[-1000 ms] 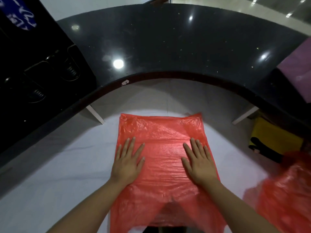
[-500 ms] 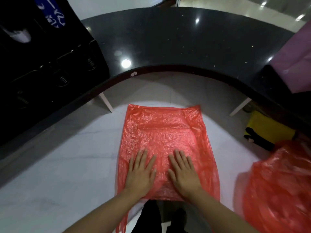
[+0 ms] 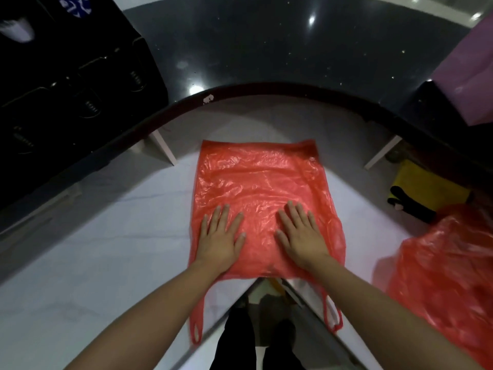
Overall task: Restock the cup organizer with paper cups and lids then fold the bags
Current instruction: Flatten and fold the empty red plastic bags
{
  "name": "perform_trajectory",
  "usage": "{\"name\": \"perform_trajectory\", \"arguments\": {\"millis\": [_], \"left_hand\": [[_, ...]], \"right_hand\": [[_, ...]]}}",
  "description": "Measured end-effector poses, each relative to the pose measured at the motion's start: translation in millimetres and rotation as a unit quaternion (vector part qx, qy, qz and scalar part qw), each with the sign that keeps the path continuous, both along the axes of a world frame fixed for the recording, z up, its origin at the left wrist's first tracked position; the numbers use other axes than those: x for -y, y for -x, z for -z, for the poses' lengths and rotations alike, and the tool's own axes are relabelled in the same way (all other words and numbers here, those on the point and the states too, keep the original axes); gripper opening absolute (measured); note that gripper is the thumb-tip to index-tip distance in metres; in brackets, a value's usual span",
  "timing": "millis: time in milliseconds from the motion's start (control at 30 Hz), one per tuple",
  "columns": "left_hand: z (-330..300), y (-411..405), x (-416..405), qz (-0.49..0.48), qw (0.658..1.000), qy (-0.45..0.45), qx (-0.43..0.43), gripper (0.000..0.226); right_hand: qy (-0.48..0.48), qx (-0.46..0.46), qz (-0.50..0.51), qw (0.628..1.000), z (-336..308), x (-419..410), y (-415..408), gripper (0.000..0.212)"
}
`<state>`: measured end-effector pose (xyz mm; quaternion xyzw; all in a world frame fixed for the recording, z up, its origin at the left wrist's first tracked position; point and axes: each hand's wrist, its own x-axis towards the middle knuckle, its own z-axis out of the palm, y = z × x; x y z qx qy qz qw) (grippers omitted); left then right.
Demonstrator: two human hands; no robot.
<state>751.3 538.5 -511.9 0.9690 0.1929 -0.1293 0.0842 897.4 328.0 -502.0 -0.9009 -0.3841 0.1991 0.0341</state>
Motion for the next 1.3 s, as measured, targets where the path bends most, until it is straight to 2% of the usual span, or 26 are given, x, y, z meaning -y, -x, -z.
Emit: {"name": "perform_trajectory", "arguments": {"millis": [200, 367, 567, 667, 767, 900, 967, 1033, 1100, 1200, 1300], "left_hand": [[2.3, 40.2, 19.0, 0.024, 0.999, 0.026, 0.002, 0.06], [15.1, 63.8, 9.7, 0.017, 0.999, -0.018, 0.044, 0.06], [20.3, 93.0, -0.2, -0.016, 0.997, 0.015, 0.078, 0.06], [19.4, 103.0, -0.7, -0.011, 0.998, 0.028, 0.051, 0.06], [9.4, 98.4, -2.5, -0.017, 0.998, 0.051, 0.028, 0.063], [-16.8, 80.6, -8.2, -0.079, 0.986, 0.125, 0.076, 0.072], [-24.7, 78.1, -8.8, -0.103, 0.982, 0.133, 0.091, 0.064], [-30.3, 78.9, -7.4, -0.121, 0.982, 0.127, 0.067, 0.06], [-32.9, 78.6, -5.2, -0.144, 0.982, 0.11, 0.049, 0.068], [-39.3, 67.8, 9.3, -0.077, 0.993, 0.083, 0.041, 0.078], [-53.0, 53.7, 38.8, -0.013, 0.998, 0.056, 0.019, 0.073]], "right_hand": [[0.007, -0.019, 0.013, 1.0, 5.4, 37.7, 54.3, 0.066], [0.011, 0.009, 0.027, 1.0, 8.0, 74.6, 59.2, 0.062], [0.005, 0.021, 0.052, 0.998, 9.8, 103.7, 54.5, 0.066], [0.008, 0.015, 0.047, 0.999, 8.2, 104.5, 53.4, 0.06], [-0.063, 0.028, 0.071, 0.995, -0.7, 101.8, 45.6, 0.048], [-0.133, 0.097, 0.126, 0.978, -11.0, 108.6, 27.5, 0.029], [-0.138, 0.074, 0.167, 0.973, -17.6, 112.4, 21.9, 0.019], [-0.14, 0.015, 0.238, 0.961, -22.7, 111.3, 20.3, 0.029], [-0.15, -0.049, 0.299, 0.941, -30.0, 103.9, 22.5, 0.046], [-0.165, -0.12, 0.329, 0.922, -42.6, 88.4, 29.5, 0.061], [-0.188, -0.151, 0.329, 0.913, -54.3, 70.0, 44.8, 0.064]]}}
